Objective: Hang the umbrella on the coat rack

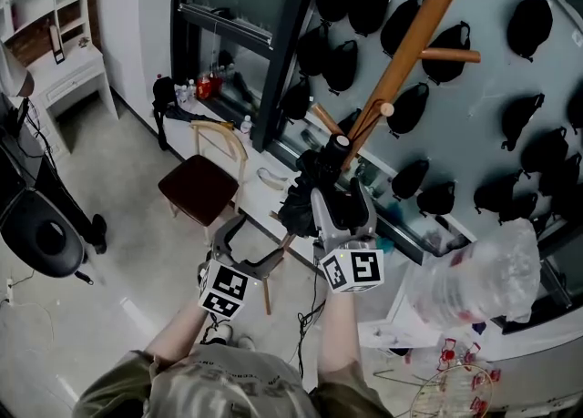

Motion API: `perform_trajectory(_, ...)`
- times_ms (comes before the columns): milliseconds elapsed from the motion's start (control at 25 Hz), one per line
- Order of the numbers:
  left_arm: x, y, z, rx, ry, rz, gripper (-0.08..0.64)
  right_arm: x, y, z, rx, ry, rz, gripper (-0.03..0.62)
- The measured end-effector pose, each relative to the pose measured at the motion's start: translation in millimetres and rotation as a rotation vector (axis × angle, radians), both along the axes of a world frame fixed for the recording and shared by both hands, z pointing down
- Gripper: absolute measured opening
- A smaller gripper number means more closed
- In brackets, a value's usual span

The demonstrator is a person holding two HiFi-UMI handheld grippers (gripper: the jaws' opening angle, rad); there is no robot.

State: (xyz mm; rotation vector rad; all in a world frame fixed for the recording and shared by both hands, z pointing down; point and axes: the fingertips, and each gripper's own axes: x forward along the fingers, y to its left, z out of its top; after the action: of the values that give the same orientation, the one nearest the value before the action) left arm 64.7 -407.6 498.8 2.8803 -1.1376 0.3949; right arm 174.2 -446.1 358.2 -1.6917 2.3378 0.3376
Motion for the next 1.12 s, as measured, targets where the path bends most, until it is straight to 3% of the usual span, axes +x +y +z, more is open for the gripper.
perform_trajectory(200, 1, 0, -3, 0.009, 0.007, -0.017, 0.422, 11, 27, 6, 0.006, -0.025, 0.022, 0.321)
perform_trajectory(480, -6, 1, -21, 0.087, 0.061, -0.077, 0.422, 22, 70, 28, -0.039, -0.104, 0.065, 0.321)
perform_trajectory(760, -19, 5, -46, 0.201, 0.138, -0.142, 0.409, 21, 97, 42, -0.076, -0.059, 0.138, 0.318)
perform_trajectory(960, -28, 9, -61, 0.272, 0.179, -0.212, 0.24, 16, 109, 44, -0.089, -0.018, 0.17, 0.26)
perform_trajectory(1000, -29, 10, -63, 0.281, 0.189, -0.219, 0.217, 16, 111, 44, -0.086, -0.015, 0.175, 0.187)
perform_trajectory(1040, -30, 11, -66, 0.292, 0.199, -0.226, 0.191, 15, 113, 44, -0.084, -0.013, 0.178, 0.169)
perform_trajectory(1120, -31, 13, -76, 0.334, 0.228, -0.239, 0.131, 15, 116, 44, -0.083, -0.013, 0.181, 0.167)
